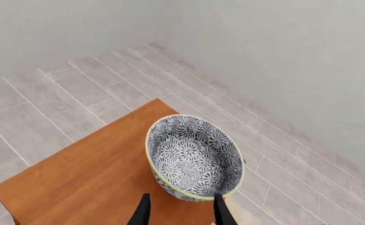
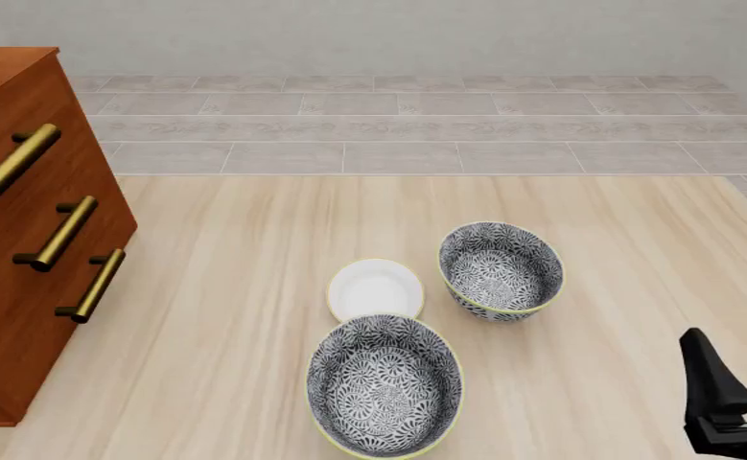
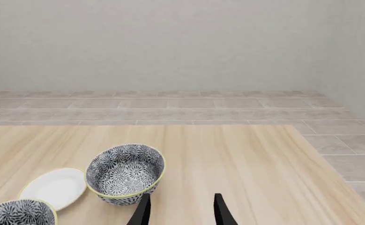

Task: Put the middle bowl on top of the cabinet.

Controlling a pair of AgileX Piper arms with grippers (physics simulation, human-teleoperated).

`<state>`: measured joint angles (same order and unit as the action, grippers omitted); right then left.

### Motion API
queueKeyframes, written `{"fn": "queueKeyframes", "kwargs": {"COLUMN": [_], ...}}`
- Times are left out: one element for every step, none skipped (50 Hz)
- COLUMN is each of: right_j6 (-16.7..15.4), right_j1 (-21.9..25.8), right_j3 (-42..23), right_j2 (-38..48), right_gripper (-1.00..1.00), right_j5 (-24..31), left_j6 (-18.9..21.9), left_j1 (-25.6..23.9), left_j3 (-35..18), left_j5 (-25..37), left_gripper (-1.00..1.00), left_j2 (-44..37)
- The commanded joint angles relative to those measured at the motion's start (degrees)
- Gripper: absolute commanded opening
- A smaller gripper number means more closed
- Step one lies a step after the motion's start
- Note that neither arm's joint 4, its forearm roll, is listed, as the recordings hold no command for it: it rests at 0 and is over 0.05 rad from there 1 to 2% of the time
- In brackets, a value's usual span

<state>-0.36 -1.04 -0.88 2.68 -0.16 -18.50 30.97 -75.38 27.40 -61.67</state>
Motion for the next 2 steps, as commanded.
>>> {"fn": "queueKeyframes", "kwargs": {"right_j6": [-0.02, 0.03], "right_j1": [0.05, 0.06], "right_j3": [0.03, -0.01], "right_j2": [0.06, 0.0], "right_gripper": [1.0, 1.0], "right_j5": [-0.06, 0.01], "left_j6": [-0.09, -0.04], "left_j1": [-1.49, -1.59], "left_j3": [0.26, 0.31], "left_j5": [1.21, 1.36], "left_gripper": [1.0, 1.0], "left_j2": [3.13, 3.44]}}
